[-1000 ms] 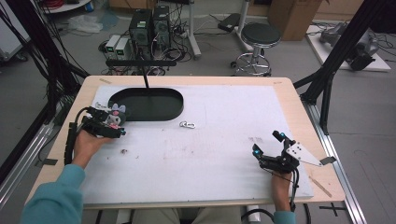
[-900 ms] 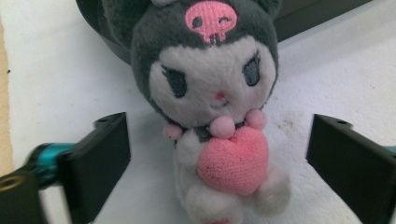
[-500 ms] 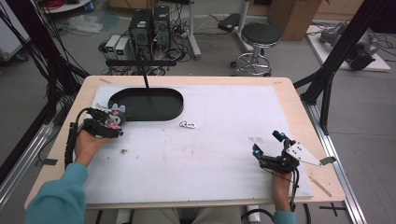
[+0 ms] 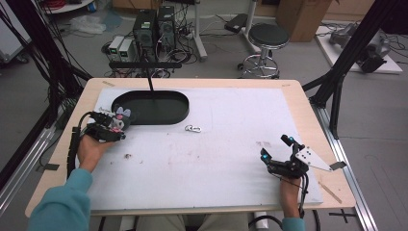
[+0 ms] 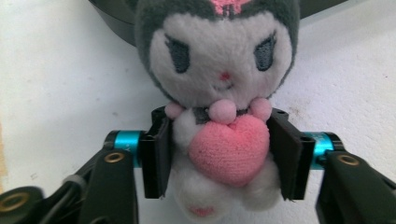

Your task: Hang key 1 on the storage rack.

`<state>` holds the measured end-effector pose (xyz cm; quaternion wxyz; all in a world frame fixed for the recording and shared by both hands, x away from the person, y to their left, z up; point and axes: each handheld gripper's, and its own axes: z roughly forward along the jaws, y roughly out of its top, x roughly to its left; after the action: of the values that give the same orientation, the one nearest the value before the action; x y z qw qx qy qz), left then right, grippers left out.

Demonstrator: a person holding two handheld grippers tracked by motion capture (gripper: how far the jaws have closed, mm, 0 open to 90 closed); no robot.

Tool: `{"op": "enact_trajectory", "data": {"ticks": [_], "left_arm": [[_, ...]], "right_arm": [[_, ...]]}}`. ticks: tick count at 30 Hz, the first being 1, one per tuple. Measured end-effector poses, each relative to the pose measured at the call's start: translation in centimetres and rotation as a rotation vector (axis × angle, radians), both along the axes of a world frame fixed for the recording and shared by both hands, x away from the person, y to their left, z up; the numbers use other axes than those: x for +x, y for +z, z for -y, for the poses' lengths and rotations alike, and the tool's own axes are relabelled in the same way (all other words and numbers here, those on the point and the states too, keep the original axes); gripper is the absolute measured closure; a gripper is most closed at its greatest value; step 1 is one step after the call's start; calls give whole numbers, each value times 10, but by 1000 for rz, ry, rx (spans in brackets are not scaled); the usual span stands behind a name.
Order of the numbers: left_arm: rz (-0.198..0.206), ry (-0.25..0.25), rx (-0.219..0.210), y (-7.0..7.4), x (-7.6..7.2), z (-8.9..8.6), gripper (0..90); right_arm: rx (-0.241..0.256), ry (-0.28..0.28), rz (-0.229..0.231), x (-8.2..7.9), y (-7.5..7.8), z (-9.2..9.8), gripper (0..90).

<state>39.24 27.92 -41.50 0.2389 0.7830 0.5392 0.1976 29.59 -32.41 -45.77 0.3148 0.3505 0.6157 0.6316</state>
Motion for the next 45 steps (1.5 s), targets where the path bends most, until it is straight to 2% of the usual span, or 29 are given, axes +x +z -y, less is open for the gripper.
{"op": "enact_trajectory", "data": {"ticks": [11, 18, 23, 28, 35, 45], "left_arm": [[23, -7, -2, 4, -3, -1, 536], [51, -19, -44, 11, -8, -3, 537], [80, -23, -95, 18, -11, -5, 536], [115, -52, -116, 28, -14, -5, 536], [154, -59, -156, 42, -16, -8, 536], [201, -71, -158, 67, -13, -5, 536]], "right_arm": [[-2, 1, 2, 0, 0, 0, 7], [-2, 1, 2, 0, 0, 0, 7], [-4, 1, 4, 0, 0, 0, 7], [-4, 0, 4, 0, 0, -1, 7], [-11, 4, -1, 0, 0, -1, 7], [-9, 1, -2, 0, 0, -1, 7]]}}
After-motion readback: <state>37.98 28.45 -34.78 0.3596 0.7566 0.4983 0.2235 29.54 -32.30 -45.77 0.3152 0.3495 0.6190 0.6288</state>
